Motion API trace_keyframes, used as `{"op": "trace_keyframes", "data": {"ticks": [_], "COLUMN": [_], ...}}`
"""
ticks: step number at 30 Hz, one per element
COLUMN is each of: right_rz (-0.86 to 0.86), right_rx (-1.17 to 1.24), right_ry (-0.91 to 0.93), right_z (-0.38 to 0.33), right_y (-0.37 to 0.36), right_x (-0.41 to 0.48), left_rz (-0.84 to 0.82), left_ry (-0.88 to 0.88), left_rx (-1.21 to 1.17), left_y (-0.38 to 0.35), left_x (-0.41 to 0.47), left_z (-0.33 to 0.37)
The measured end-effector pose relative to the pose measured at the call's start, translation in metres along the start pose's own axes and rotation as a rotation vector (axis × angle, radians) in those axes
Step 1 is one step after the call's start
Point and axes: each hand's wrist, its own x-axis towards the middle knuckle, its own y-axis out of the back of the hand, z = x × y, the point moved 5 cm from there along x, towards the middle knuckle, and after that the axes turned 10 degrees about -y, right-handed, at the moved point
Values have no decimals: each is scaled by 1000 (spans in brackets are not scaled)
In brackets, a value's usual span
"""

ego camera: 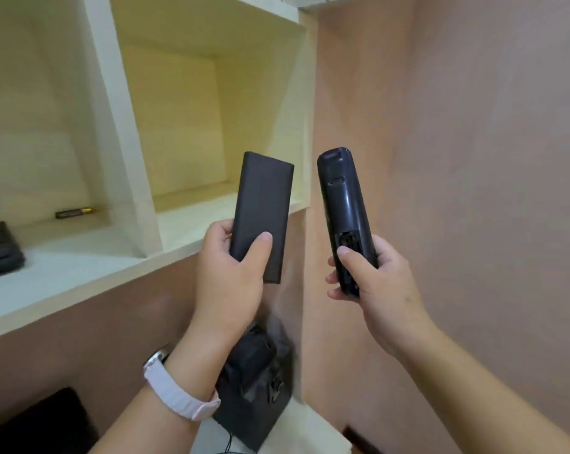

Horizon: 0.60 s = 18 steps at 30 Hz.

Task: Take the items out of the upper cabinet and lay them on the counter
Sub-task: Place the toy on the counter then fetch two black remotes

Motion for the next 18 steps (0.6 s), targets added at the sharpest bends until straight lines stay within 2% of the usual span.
{"op": "trace_keyframes", "data": {"ticks": [8, 12, 18], "right_rz": [317, 479, 674], "right_rx": [-175, -204, -123], "right_ry": [-93, -104, -83], "right_z": [27, 28, 22], "right_y": [72, 115, 169], "right_x": [-82, -135, -223], "left_rz": [-273, -431, -612], "left_ry": [179, 260, 359], "left_rx": [-208, -294, -464], "left_y": [-56, -93, -131], "left_x": [-74, -119, -190], "left_z": [-30, -16, 25]}}
